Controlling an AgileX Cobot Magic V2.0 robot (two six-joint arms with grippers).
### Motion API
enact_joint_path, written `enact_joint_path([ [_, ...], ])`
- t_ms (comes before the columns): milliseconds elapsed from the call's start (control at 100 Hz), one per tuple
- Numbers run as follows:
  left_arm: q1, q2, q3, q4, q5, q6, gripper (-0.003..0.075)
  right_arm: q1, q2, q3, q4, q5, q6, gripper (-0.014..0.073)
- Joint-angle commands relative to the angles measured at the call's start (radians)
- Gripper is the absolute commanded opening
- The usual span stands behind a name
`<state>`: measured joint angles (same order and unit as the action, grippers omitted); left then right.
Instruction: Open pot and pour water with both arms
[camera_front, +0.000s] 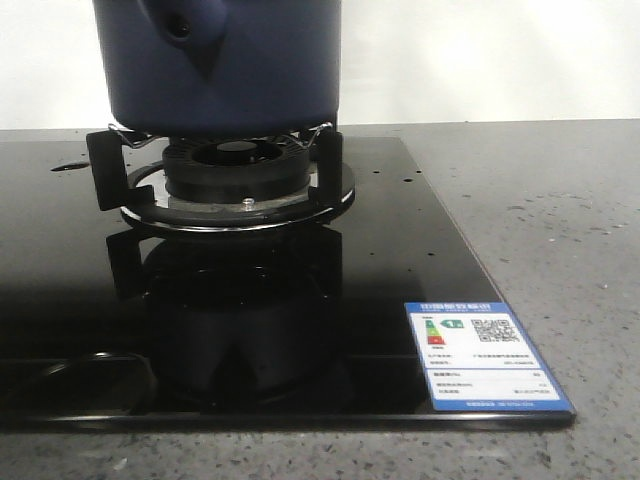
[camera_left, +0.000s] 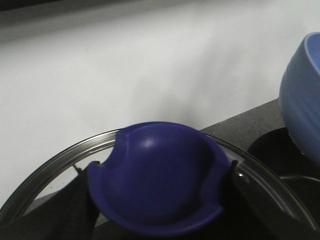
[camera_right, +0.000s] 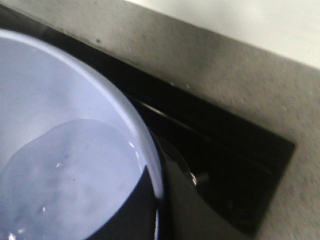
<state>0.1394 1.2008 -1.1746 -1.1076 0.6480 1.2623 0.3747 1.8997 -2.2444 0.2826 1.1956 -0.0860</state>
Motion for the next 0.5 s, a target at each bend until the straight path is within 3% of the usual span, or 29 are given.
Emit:
enact_joint_path([
  [0, 0.004, -0.024, -0.033, -0.065, -0.062, -0.007, 0.0329, 0.021, -0.057, -0.036, 0.008, -0.158, -0.008, -0.0061],
  [130, 0.004, -0.024, -0.033, -0.065, -0.082, -0.007, 0.0329, 0.044, -0.060, -0.021, -0.085, -0.253, -0.010, -0.0046],
  [490, 0.033, -0.024, -0.033, -0.076, -0.081, -0.007, 0.0329, 0.055, -0.171, 0.249, -0.089, -0.646, -0.116, -0.0042],
])
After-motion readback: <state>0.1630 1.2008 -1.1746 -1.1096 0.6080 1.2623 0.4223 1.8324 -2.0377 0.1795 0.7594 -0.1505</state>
